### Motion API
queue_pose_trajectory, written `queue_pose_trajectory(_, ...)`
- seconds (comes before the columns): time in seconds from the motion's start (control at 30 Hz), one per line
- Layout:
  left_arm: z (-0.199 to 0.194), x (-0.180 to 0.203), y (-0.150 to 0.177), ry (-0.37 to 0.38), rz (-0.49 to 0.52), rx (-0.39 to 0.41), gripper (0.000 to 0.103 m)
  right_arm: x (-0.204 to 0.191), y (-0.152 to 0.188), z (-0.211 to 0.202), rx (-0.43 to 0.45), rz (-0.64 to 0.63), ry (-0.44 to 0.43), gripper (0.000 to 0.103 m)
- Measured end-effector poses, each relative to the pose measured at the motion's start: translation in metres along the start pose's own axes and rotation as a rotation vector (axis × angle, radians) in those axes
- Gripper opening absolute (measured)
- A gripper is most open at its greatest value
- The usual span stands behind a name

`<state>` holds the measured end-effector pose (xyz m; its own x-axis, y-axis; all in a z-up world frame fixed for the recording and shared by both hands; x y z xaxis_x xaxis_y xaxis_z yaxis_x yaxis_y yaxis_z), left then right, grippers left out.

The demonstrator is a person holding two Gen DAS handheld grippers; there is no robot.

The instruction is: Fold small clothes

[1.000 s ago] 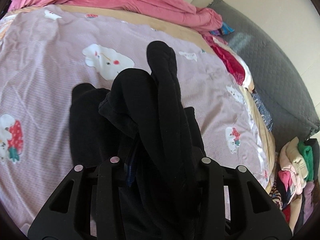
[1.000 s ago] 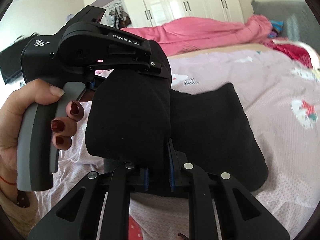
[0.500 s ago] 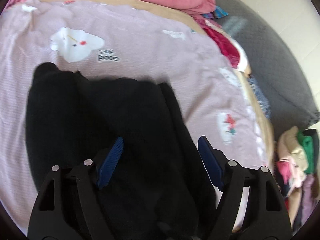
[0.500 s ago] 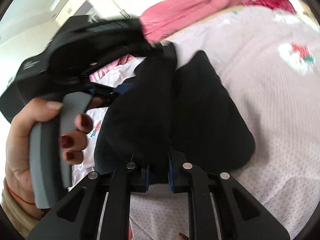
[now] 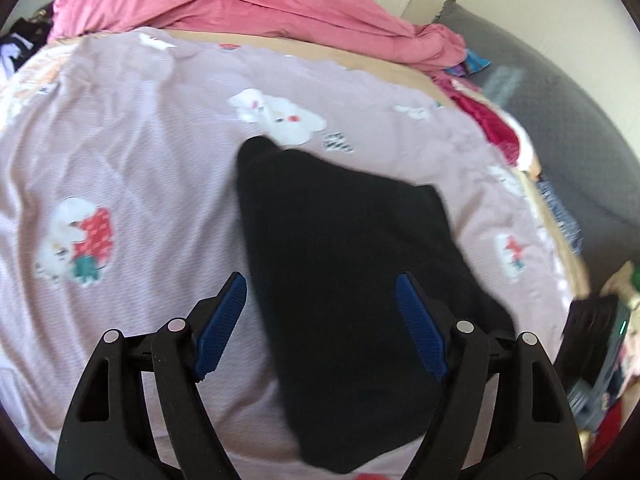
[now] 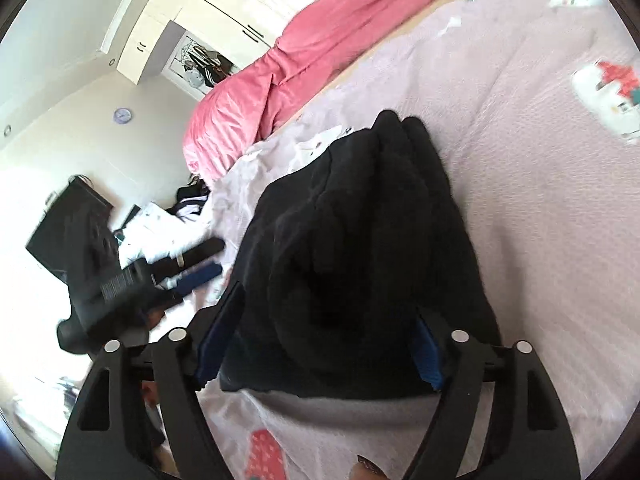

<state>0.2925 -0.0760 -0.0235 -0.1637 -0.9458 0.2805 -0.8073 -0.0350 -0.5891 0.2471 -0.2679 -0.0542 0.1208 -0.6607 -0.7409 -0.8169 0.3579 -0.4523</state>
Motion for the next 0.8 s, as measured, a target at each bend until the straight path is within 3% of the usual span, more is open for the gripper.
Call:
queue_pose_trajectory(0.2,0.011,-0.003,0.012,-0.064,0.066,-0.036,0.075,0.004,-0.016,0.013,-0.043,-0.014,0.018,0.075)
queue_pose_trajectory(0.27,0.015,-0.002,0.014,-0.064,0.066,-0.045,0.075,0.008,-0.018,0.014,-0.047,-0.03,0.042,0.04)
queue_pose_trajectory(0.3,0.016,-0.002,0.015,-0.061,0.063,-0.046,0.076,0.008,-0.02,0.016,-0.051,-0.043,0.04,0.032)
queue_pose_trajectory(0.37,0.018,-0.002,0.016,-0.065,0.063,-0.047,0.076,0.007,-0.018,0.013,-0.035,-0.066,0.037,0.026)
queue_pose_trajectory(0.53,0.012,0.009,0.017,-0.049,0.08,-0.043,0.077,-0.016,-0.022,-0.006,0.043,-0.216,0.079,0.023)
queue_pose_trajectory(0.6,0.014,0.011,0.021,-0.048,0.091,-0.051,0.078,-0.012,-0.019,-0.006,0.046,-0.262,0.148,0.023)
queue_pose_trajectory(0.7,0.022,0.009,0.028,-0.049,0.081,-0.076,0.08,0.021,-0.007,0.007,-0.025,-0.186,0.187,0.031)
queue_pose_trajectory(0.8,0.021,0.009,0.031,-0.035,0.057,-0.076,0.083,0.033,-0.007,-0.001,-0.004,-0.072,0.125,0.037)
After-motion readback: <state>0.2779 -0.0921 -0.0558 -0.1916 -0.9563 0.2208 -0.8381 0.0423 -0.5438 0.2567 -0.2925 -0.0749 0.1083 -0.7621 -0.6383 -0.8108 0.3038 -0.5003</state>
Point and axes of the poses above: each gripper's, at about its wrist camera, not at the fingertips, and z roughly the way its jaws point, x to its right, y to its underside, the point moved 7 cm from there along z, roughly the way its jaws point, and after that the axes turned 2 degrees about z, right-handed, at the moved point
